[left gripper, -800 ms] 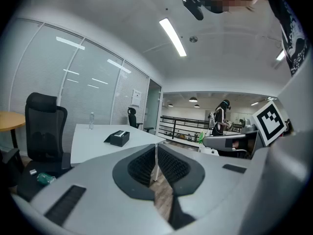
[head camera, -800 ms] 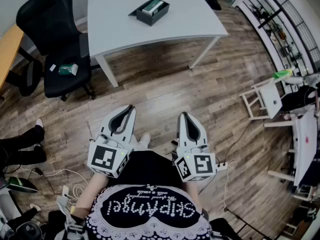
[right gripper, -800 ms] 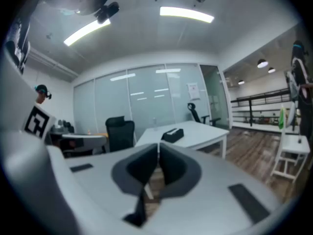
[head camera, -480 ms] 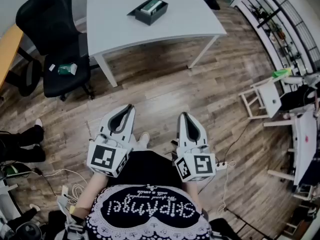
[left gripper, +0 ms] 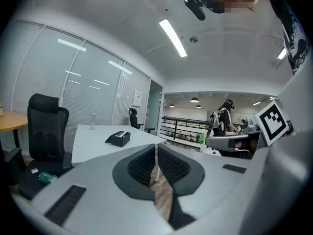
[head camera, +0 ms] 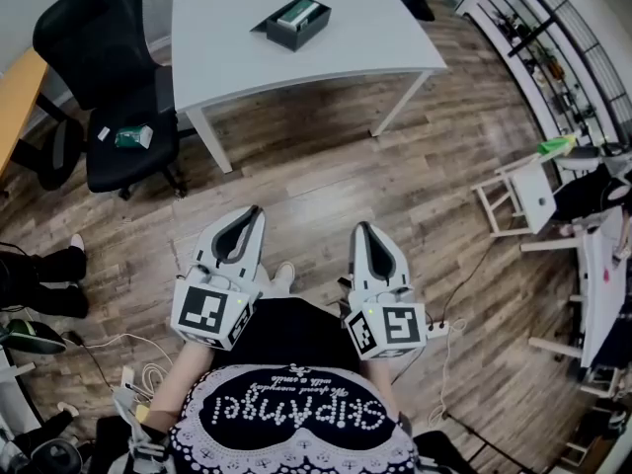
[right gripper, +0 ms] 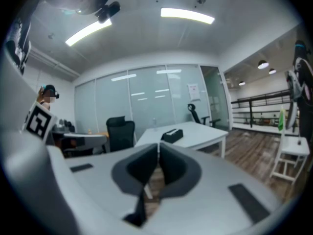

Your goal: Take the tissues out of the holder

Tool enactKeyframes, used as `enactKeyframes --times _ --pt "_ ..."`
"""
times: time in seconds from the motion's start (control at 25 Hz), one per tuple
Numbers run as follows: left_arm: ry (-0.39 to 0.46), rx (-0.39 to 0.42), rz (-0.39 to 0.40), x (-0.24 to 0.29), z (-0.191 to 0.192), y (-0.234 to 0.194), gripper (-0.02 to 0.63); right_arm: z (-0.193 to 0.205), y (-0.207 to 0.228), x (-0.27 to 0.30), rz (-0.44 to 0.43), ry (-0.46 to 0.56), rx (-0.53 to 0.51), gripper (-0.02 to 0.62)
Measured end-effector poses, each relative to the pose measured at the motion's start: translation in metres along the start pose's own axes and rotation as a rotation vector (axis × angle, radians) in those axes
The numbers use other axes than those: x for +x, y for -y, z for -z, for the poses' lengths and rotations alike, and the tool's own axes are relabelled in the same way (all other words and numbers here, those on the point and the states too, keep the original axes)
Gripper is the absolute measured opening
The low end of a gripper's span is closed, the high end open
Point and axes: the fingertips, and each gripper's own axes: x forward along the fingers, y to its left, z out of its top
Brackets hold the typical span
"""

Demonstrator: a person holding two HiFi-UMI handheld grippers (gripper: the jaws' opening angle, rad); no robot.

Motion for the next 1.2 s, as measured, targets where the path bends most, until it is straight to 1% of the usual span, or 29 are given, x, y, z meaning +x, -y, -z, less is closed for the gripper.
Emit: enactKeyframes --times 0.2,0.4,0.68,0.96,1.2 --pt "0.004 0.000 0.004 0.003 -0.002 0.002 0.041 -0.002 0.004 -0.001 0.002 0.006 0.006 0.035" --pt "0.004 0.002 0.008 0.007 -0.004 0.006 0.041 0.002 0.012 -0.001 -0.016 0.009 0.070 0.035" --pt "-0.005 -0.004 0.005 0.012 -0.004 0.000 0.041 0.011 0.019 0.002 0.005 -0.015 0.091 0.035" --pt "0.001 -0.013 0.040 0.036 -0.008 0.001 0.041 0.009 0.031 0.008 0.028 -0.029 0.097 0.035" --pt "-0.016 -0.025 0.047 0.062 -0.007 -0.009 0.041 0.008 0.047 0.027 0.042 -0.060 0.091 0.035"
